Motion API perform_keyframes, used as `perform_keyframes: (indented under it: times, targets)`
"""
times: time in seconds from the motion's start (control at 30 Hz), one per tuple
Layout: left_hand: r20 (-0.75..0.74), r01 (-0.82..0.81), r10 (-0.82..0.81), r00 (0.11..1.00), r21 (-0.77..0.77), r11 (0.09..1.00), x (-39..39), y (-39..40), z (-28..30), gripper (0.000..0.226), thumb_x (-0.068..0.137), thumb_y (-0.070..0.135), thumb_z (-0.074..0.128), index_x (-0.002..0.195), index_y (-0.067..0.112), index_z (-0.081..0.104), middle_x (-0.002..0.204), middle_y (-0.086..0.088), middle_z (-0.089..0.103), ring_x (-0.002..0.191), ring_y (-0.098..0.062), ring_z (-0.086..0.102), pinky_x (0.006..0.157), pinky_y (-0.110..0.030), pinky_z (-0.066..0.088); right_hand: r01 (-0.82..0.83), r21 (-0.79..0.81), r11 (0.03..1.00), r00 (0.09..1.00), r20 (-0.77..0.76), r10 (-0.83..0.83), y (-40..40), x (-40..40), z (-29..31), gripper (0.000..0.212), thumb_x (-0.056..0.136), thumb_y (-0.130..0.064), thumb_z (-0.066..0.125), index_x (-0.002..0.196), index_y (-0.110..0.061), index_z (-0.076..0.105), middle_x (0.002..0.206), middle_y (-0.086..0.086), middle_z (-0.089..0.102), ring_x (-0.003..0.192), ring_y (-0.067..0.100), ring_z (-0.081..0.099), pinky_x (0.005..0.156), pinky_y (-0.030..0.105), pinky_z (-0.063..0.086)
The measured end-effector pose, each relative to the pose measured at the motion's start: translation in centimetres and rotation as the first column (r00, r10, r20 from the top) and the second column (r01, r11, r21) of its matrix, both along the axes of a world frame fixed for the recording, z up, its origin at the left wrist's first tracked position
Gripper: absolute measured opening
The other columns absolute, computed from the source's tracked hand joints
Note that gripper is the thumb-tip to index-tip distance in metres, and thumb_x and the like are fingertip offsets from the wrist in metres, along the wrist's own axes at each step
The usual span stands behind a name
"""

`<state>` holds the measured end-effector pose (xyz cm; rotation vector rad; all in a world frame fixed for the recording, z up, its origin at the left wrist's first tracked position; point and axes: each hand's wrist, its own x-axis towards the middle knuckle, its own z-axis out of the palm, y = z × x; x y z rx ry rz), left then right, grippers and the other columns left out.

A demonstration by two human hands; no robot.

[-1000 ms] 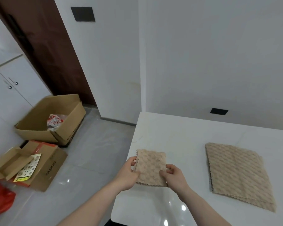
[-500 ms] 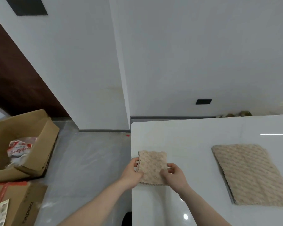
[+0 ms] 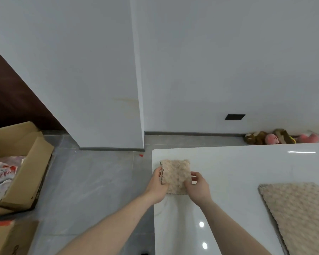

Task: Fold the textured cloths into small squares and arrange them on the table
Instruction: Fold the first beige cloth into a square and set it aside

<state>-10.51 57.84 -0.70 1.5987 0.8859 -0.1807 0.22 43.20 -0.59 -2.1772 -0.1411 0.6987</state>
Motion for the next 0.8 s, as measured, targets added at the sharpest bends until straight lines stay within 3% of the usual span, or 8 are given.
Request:
perform_keyframes:
  times: [0.13, 0.23, 0.3, 0.37, 0.43, 0.5, 0.67, 0.8]
  targets:
    - [-0.004, 0.058, -0.058, 0.998, 0.0, 0.998, 1.9, 2.6, -1.9, 0.082, 0.088, 0.007, 0.052, 0.157, 0.035, 0.019, 0.155, 0.013, 0.039, 0.138, -0.012, 0.044, 0.112, -0.031, 0.045, 0.024, -0.007, 1.0, 0.999, 0.03, -0.024, 2.6, 2.0, -1.7, 0.037, 0.097, -0.02, 0.059, 0.134, -0.019, 0.056, 0.125, 0.002, 0.066, 0.088, 0.012, 0.069, 0.074, 0.028, 0.055]
    - [-0.029, 0.082, -0.081, 0.996, 0.037, 0.996, 2.9, 4.3, -3.5, 0.084, 0.081, 0.025, 0.054, 0.155, 0.043, 0.018, 0.151, 0.014, 0.045, 0.133, -0.015, 0.051, 0.106, -0.035, 0.051, -0.031, -0.054, 0.998, 0.998, -0.053, 0.028, 3.9, 3.2, -2.1, 0.06, 0.095, -0.012, 0.058, 0.152, -0.017, 0.041, 0.144, 0.004, 0.055, 0.12, 0.025, 0.062, 0.091, 0.029, 0.05]
    - [-0.054, 0.093, -0.086, 0.995, 0.147, 0.985, 2.8, 4.6, -4.4, 0.084, 0.074, 0.036, 0.053, 0.153, 0.042, 0.023, 0.152, 0.009, 0.042, 0.137, -0.019, 0.048, 0.111, -0.04, 0.047, -0.14, -0.093, 0.986, 0.989, -0.053, 0.136, 4.4, 3.1, -1.8, 0.066, 0.09, -0.012, 0.056, 0.153, -0.011, 0.04, 0.145, 0.008, 0.054, 0.133, 0.029, 0.053, 0.1, 0.028, 0.044]
    - [-0.109, 0.204, -0.178, 0.978, 0.328, 0.922, 2.0, 4.0, -4.2, 0.083, 0.081, 0.024, 0.055, 0.156, 0.034, 0.021, 0.161, 0.007, 0.024, 0.146, -0.024, 0.031, 0.12, -0.042, 0.035, -0.282, -0.137, 0.95, 0.959, -0.016, 0.282, 4.2, 2.5, -1.7, 0.072, 0.081, -0.02, 0.05, 0.151, -0.007, 0.043, 0.146, 0.012, 0.051, 0.14, 0.03, 0.045, 0.105, 0.022, 0.036]
    - [-0.211, 0.396, -0.335, 0.918, 0.48, 0.782, 1.1, 3.1, -3.9, 0.084, 0.087, 0.012, 0.053, 0.16, 0.027, 0.014, 0.167, 0.01, 0.005, 0.15, -0.024, 0.018, 0.123, -0.04, 0.025, -0.379, -0.204, 0.903, 0.924, -0.031, 0.381, 3.6, 2.1, -2.0, 0.073, 0.083, -0.012, 0.047, 0.155, -0.006, 0.035, 0.157, 0.014, 0.038, 0.15, 0.027, 0.032, 0.11, 0.02, 0.03]
    - [-0.277, 0.493, -0.408, 0.87, 0.441, 0.75, 0.3, 2.5, -3.9, 0.086, 0.089, 0.009, 0.052, 0.162, 0.024, 0.009, 0.169, 0.01, -0.003, 0.154, -0.025, 0.012, 0.125, -0.039, 0.021, -0.408, -0.235, 0.882, 0.911, -0.034, 0.412, 2.6, 1.9, -2.4, 0.074, 0.088, -0.001, 0.045, 0.159, -0.009, 0.026, 0.164, 0.011, 0.029, 0.155, 0.023, 0.021, 0.115, 0.025, 0.029]
    - [-0.218, 0.365, -0.297, 0.93, 0.439, 0.821, -1.3, 0.7, -2.2, 0.086, 0.089, 0.008, 0.05, 0.162, 0.028, 0.009, 0.17, 0.008, -0.004, 0.156, -0.023, 0.01, 0.125, -0.038, 0.022, -0.391, -0.206, 0.897, 0.916, 0.005, 0.401, -0.5, 0.5, -0.8, 0.07, 0.097, -0.01, 0.045, 0.162, -0.019, 0.023, 0.167, -0.005, 0.026, 0.158, 0.013, 0.009, 0.119, 0.021, 0.021]
    - [-0.167, 0.314, -0.268, 0.949, 0.427, 0.848, -3.9, -4.1, 1.4, 0.077, 0.092, 0.013, 0.051, 0.16, 0.031, 0.02, 0.17, 0.014, -0.002, 0.155, -0.018, 0.01, 0.124, -0.036, 0.023, -0.311, -0.095, 0.946, 0.948, 0.03, 0.315, -5.4, -2.5, 1.7, 0.069, 0.097, -0.015, 0.053, 0.161, -0.023, 0.029, 0.162, -0.014, 0.029, 0.155, 0.008, 0.019, 0.122, 0.022, 0.018]
